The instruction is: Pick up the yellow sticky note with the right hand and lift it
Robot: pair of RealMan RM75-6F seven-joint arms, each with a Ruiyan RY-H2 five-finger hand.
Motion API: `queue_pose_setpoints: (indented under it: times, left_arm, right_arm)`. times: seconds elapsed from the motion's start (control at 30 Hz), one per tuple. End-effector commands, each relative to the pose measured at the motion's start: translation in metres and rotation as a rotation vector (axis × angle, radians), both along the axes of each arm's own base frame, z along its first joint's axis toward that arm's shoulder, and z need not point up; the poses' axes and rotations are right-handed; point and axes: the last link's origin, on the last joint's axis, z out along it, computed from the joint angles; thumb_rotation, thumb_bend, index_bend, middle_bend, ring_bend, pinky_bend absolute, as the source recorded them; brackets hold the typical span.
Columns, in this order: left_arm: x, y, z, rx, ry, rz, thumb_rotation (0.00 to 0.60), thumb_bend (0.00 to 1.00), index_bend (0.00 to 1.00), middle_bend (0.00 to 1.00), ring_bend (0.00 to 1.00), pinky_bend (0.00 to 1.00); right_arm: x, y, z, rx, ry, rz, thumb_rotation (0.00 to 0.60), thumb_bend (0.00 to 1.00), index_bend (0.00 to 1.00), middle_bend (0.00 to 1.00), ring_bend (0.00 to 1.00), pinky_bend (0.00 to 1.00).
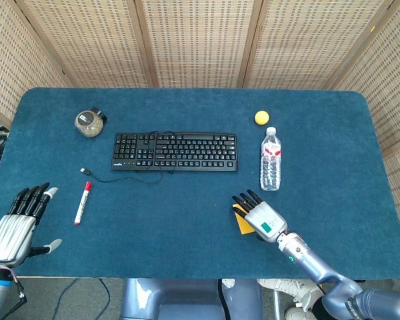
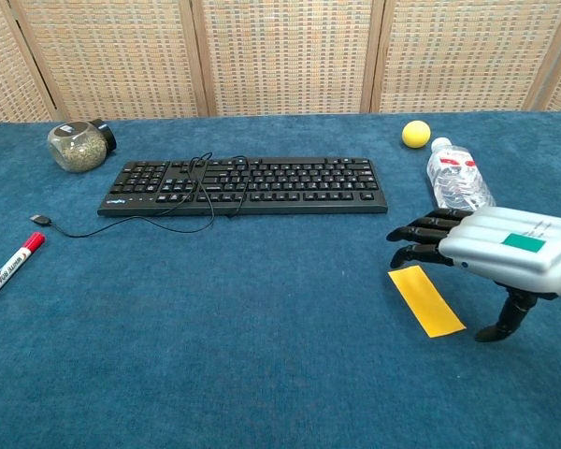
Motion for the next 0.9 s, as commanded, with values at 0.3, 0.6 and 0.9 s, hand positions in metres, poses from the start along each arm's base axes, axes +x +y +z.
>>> queue_pose_setpoints:
  times: [0.3, 0.6, 0.9]
  left_arm:
    - [-0.001, 0.001, 0.001, 0.0, -0.003, 0.005, 0.6, 0.0, 0.0, 0.0, 0.0, 0.0]
    - [-0.001, 0.0, 0.002, -0.001, -0.005, 0.003, 0.6, 0.0, 0.0, 0.0, 0.0, 0.0]
    - [-0.001, 0.0, 0.002, 0.0, -0.008, 0.005, 0.6, 0.0, 0.0, 0.0, 0.0, 0.0]
  right_arm:
    - [0.001, -0.006, -0.009, -0.008, 0.004, -0.013, 0.6, 0.0, 0.15, 0.0, 0.0, 0.0]
    - [0.004, -0.007, -0.016, -0.01, 0.021, -0.015, 0.6, 0.0, 0.15, 0.0, 0.0, 0.0]
    - [0.014, -0.013, -0.016, -0.032, -0.026, -0.026, 0.6, 0.3, 0.16, 0.0, 0.0, 0.0]
